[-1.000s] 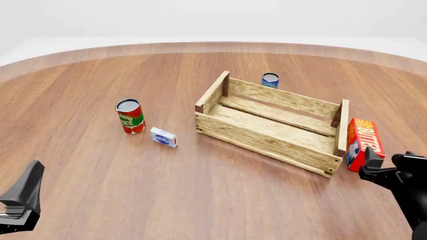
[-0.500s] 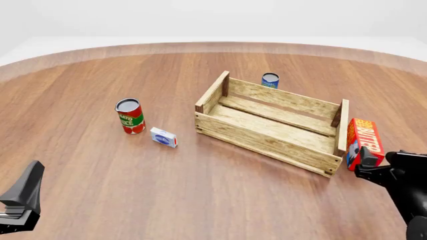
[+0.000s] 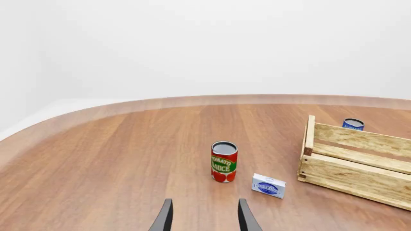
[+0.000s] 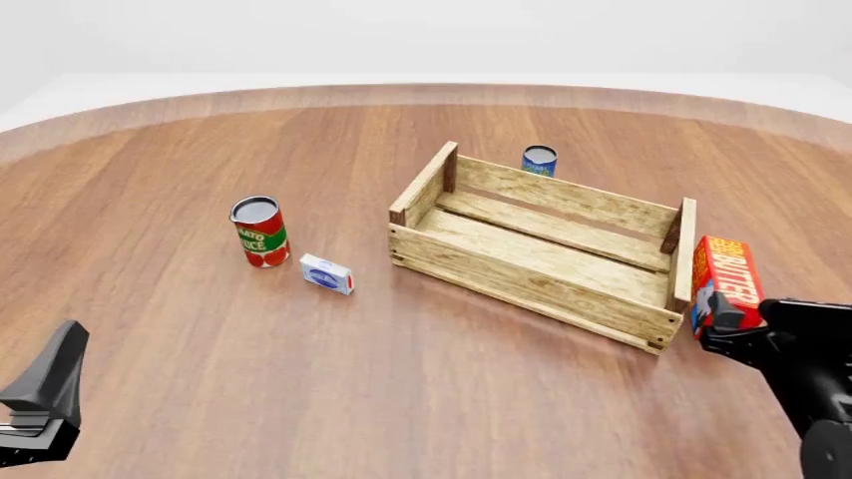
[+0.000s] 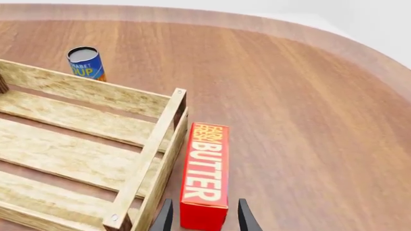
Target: Pick up the butter and put it in the tray.
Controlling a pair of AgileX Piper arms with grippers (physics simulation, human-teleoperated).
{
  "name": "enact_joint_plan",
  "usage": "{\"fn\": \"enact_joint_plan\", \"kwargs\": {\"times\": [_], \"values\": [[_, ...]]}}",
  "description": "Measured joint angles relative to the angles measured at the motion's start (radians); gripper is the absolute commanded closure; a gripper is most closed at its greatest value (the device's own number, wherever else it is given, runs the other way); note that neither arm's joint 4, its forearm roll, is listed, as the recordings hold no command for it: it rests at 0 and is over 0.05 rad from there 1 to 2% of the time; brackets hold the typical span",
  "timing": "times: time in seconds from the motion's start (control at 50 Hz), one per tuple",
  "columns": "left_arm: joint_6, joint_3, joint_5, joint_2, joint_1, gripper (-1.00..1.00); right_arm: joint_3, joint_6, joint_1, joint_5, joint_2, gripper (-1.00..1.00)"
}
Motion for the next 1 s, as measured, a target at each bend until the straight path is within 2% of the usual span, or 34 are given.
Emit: {"fn": "enact_joint_plan", "kwargs": {"times": [1.0], "values": [[0.0, 0.0, 0.0, 0.0, 0.0, -1.0, -0.039, -0.017, -0.007, 0.0, 0.086, -1.0]]}}
